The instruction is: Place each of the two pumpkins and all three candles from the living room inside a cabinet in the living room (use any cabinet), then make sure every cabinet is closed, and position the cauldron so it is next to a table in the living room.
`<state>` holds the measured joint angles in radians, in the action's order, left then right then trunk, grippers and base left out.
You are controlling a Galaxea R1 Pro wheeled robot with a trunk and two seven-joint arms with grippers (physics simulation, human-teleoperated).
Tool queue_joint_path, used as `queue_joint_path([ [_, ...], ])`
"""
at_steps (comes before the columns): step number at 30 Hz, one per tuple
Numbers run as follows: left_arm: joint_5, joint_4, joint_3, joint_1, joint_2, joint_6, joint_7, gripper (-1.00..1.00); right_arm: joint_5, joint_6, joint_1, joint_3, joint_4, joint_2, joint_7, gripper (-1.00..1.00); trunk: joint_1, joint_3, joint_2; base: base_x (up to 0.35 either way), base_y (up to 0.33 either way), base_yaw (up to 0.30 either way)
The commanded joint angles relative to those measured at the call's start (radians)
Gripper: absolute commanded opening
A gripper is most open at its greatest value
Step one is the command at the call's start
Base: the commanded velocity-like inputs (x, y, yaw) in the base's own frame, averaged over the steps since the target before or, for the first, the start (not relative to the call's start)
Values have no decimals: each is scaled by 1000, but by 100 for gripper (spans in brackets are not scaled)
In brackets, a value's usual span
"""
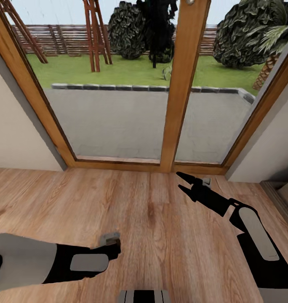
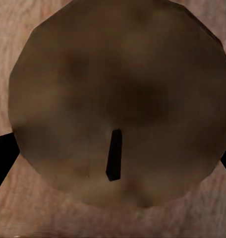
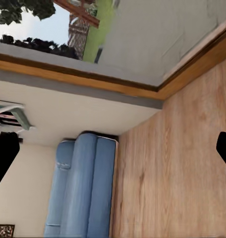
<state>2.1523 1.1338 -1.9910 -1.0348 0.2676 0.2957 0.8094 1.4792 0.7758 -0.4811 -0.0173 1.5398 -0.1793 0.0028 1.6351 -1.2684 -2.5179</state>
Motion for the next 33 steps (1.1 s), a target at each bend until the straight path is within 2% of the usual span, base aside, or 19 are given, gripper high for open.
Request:
queue_joint_path([
  [1,-51,70,45,-2,25,13,29,-100,-10,1,-1,-3,0,2,0,100,-1,3,0,-61,0,0],
  [3,-179,190,128,-2,84,16,97,-100,-41,-1,-1,-4,0,6,0,100,-2,11,0,-32,0,0],
  [4,-204,217,146,-2,98,16,117,-100,-49,-3,-1,-5,0,7,0,100,-2,15,1,-20,0,0],
  [5,-241,267,180,-2,120,16,160,-100,-64,-11,-1,-6,0,8,0,100,-2,19,1,-13,0,0],
  [6,-295,375,244,-2,158,14,275,-100,-116,-66,-1,-17,0,9,-1,100,-3,22,1,-3,0,0],
  [10,-306,405,259,-2,170,14,310,-100,-176,-122,-1,-48,1,9,0,100,-5,38,2,-1,0,0],
  [26,-302,406,258,-2,171,22,312,-100,-181,-125,-1,-53,6,9,2,100,-12,117,6,-301,0,-165],
  [30,-301,406,258,-2,172,22,313,-100,-181,-126,-1,-65,6,9,2,100,-14,135,7,-337,0,-107],
  [32,-300,406,257,-2,178,23,313,-100,-181,-126,-1,-68,6,9,2,100,-15,143,7,-292,0,-29],
  [33,-284,407,256,-2,188,23,313,-100,-181,-126,-1,-71,5,9,2,100,-15,147,7,-212,0,-8],
])
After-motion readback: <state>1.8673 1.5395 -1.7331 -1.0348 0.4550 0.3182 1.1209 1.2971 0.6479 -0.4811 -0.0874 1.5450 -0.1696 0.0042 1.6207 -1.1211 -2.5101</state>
